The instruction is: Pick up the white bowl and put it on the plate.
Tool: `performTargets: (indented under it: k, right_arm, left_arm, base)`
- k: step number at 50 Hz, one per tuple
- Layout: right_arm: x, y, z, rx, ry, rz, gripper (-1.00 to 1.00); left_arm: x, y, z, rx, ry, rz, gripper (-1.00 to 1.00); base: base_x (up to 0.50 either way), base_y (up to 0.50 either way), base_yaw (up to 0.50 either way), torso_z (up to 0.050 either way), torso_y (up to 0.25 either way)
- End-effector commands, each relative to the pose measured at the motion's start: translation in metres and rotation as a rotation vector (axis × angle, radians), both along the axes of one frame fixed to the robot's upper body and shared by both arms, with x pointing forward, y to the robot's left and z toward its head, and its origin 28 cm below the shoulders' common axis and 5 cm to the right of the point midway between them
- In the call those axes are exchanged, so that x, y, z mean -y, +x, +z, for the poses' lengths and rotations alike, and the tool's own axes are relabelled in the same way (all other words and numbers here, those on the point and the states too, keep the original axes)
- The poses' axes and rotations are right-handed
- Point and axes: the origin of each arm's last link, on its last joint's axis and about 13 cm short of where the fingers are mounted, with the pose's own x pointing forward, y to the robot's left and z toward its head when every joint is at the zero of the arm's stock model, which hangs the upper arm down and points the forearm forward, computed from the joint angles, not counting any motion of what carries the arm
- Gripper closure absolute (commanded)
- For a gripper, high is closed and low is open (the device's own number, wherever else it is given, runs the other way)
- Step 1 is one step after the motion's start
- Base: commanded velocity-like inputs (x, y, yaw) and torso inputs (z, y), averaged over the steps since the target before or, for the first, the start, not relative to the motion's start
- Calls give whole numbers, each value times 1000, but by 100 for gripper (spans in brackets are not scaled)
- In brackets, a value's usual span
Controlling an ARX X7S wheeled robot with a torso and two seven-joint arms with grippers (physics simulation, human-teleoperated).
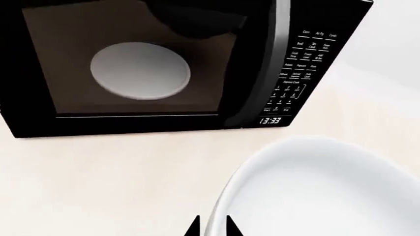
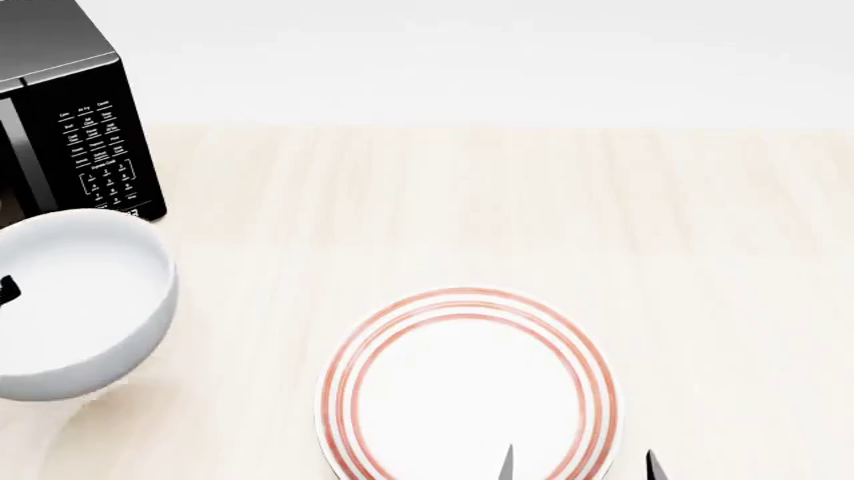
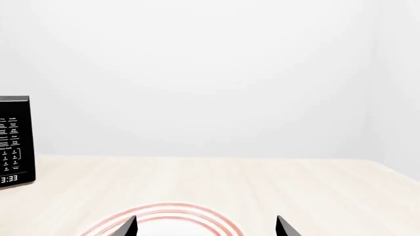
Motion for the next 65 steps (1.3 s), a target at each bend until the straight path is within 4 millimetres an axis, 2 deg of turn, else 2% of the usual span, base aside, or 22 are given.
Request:
performTargets:
  k: [1, 13, 35, 56, 65]
  right_arm:
    - [0, 1, 0, 0, 1, 1, -100]
    - [1, 1, -1, -2, 0, -1, -100]
    - [1, 1, -2, -5, -1, -3, -100]
    - [2, 2, -5, -12, -3, -4, -100]
    - [2, 3, -6, -13, -4, -7, -100]
  left_arm:
    - [10, 1, 31, 83, -27, -9, 100]
    - [29, 6, 36, 59, 9, -88, 100]
    - [62, 18, 35, 33, 9, -187, 100]
    - [106, 41, 47, 59, -25, -318, 100]
    - [119, 47, 43, 53, -40, -356, 100]
  base:
    - [0, 0, 0, 0, 0]
    - [0, 0, 0, 0, 0]
    - [0, 0, 0, 0, 0]
    - [0, 0, 0, 0, 0]
    - [0, 0, 0, 0, 1]
